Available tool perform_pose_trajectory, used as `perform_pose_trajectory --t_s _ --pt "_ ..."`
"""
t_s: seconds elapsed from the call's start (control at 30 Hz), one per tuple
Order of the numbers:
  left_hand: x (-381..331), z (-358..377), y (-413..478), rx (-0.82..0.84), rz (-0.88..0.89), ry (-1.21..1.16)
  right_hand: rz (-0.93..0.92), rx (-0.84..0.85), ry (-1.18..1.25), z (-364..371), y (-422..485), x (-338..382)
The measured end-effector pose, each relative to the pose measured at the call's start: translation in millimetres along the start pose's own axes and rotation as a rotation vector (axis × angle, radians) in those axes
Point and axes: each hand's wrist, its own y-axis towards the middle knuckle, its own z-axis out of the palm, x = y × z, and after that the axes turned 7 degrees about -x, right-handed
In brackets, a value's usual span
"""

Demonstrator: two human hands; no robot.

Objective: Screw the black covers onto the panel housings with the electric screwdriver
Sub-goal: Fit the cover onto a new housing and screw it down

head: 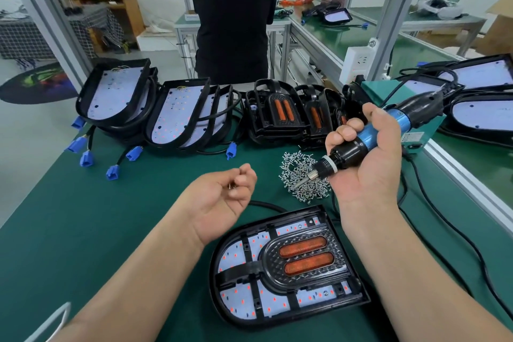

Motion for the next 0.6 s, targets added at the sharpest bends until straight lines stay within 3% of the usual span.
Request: perform_pose_trajectory --t_s 0.17,0.6 --pt "-1.6 -1.2 0.9 -0.033 0.065 0.135 -0.007 -0.001 -0.015 0.0 0.4 0.0" --pt "5.6 -4.3 -2.7 0.065 0.275 0.596 0.004 0.03 -0.01 1.4 -2.4 0.9"
